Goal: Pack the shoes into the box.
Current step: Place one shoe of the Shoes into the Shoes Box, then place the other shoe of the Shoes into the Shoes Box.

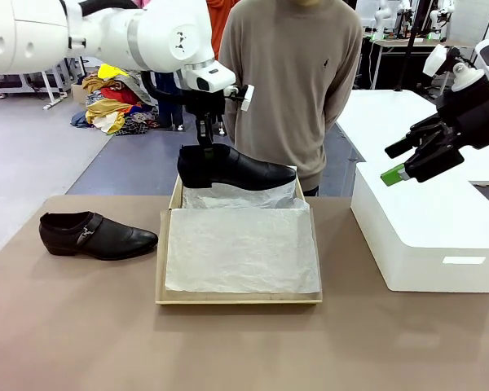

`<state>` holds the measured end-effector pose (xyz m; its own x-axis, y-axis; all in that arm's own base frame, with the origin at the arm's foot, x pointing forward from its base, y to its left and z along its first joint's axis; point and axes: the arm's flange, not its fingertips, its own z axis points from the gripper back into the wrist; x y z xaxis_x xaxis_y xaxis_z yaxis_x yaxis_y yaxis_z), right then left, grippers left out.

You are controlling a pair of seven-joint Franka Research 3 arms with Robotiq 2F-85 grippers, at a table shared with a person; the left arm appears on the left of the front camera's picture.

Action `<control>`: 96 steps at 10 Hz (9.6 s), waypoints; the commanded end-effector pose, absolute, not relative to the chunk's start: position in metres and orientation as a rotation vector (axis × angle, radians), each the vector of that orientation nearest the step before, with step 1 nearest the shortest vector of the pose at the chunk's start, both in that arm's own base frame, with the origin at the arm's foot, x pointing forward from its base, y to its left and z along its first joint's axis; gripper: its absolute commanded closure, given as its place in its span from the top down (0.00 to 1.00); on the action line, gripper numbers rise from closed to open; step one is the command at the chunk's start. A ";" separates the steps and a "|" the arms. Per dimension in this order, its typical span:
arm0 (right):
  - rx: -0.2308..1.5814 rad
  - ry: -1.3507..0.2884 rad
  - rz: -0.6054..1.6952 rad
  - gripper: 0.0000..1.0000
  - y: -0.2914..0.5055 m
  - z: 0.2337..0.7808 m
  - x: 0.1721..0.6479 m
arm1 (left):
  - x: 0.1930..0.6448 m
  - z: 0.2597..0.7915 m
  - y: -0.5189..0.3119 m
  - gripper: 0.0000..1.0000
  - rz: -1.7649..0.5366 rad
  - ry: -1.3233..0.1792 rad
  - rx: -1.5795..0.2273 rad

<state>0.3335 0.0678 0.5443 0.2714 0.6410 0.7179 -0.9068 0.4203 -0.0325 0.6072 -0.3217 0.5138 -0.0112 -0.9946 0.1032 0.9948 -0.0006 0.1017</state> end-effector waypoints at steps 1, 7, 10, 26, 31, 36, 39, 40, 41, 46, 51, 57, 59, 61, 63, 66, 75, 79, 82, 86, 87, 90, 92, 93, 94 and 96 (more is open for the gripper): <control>0.453 -0.748 1.091 1.00 0.069 0.545 0.335 | 0.615 0.515 -0.332 0.00 -1.601 -0.161 0.030; 0.453 -0.748 1.091 1.00 0.069 0.545 0.335 | 0.631 0.476 -0.334 0.00 -1.631 -0.111 0.051; 0.453 -0.748 1.091 1.00 0.069 0.545 0.335 | 0.639 0.462 -0.333 0.00 -1.628 -0.097 0.045; 0.453 -0.748 1.091 1.00 0.069 0.545 0.335 | 0.652 0.416 -0.323 0.70 -1.552 -0.050 -0.014; 0.453 -0.748 1.091 1.00 0.069 0.545 0.335 | 0.648 0.480 -0.291 1.00 -1.519 -0.063 0.007; 0.453 -0.748 1.091 1.00 0.069 0.545 0.335 | 0.636 0.528 -0.246 1.00 -1.462 -0.118 0.035; 0.453 -0.748 1.091 1.00 0.069 0.545 0.335 | 0.645 0.528 -0.256 1.00 -1.474 -0.111 0.048; 0.453 -0.748 1.091 1.00 0.069 0.545 0.335 | 0.645 0.528 -0.256 1.00 -1.474 -0.111 0.048; 0.453 -0.748 1.091 1.00 0.069 0.545 0.335 | 0.645 0.528 -0.256 1.00 -1.474 -0.111 0.048; 0.453 -0.748 1.091 1.00 0.069 0.545 0.335 | 0.645 0.528 -0.256 1.00 -1.474 -0.111 0.048; 0.453 -0.748 1.091 1.00 0.069 0.545 0.335 | 0.627 0.538 -0.228 1.00 -1.475 -0.095 0.079; 0.453 -0.748 1.091 1.00 0.069 0.545 0.335 | 0.592 0.543 -0.125 1.00 -1.665 -0.253 0.052; 0.453 -0.748 1.091 1.00 0.069 0.545 0.335 | 0.584 0.536 -0.098 1.00 -1.675 -0.260 0.038; 0.453 -0.748 1.091 1.00 0.069 0.545 0.335 | 0.577 0.526 -0.086 1.00 -1.647 -0.214 0.018; 0.453 -0.748 1.091 1.00 0.069 0.545 0.335 | 0.576 0.523 -0.088 1.00 -1.579 -0.137 0.005; 0.453 -0.748 1.091 1.00 0.069 0.545 0.335 | 0.586 0.524 -0.083 1.00 -1.638 -0.196 0.020; 0.453 -0.748 1.091 1.00 0.069 0.545 0.335 | 0.586 0.524 -0.083 1.00 -1.638 -0.196 0.020; 0.453 -0.748 1.091 1.00 0.069 0.545 0.335 | 0.569 0.519 -0.063 1.00 -1.628 -0.179 0.103; 0.453 -0.748 1.091 1.00 0.069 0.545 0.335 | 0.549 0.502 -0.024 1.00 -1.587 -0.167 0.112; 0.453 -0.748 1.091 1.00 0.069 0.545 0.335 | 0.528 0.467 0.002 1.00 -1.543 -0.160 0.071; 0.453 -0.748 1.091 1.00 0.069 0.545 0.335 | 0.529 0.460 0.005 1.00 -1.539 -0.157 0.075; 0.453 -0.748 1.091 1.00 0.069 0.545 0.335 | 0.534 0.461 0.005 1.00 -1.573 -0.162 0.076; 0.453 -0.748 1.091 1.00 0.069 0.545 0.335 | 0.532 0.454 0.003 1.00 -1.518 -0.131 0.060; 0.453 -0.748 1.091 1.00 0.069 0.545 0.335 | 0.532 0.454 0.003 1.00 -1.518 -0.131 0.060; 0.453 -0.748 1.091 1.00 0.069 0.545 0.335 | 0.532 0.454 0.003 1.00 -1.518 -0.131 0.060; 0.453 -0.748 1.091 1.00 0.069 0.545 0.335 | 0.532 0.454 0.003 1.00 -1.518 -0.131 0.060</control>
<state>0.3333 0.0682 0.5444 0.2708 0.6421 0.7172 -0.9070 0.4197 -0.0332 0.5324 0.0008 0.4546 0.0366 -0.9982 0.0477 0.9915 0.0422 0.1233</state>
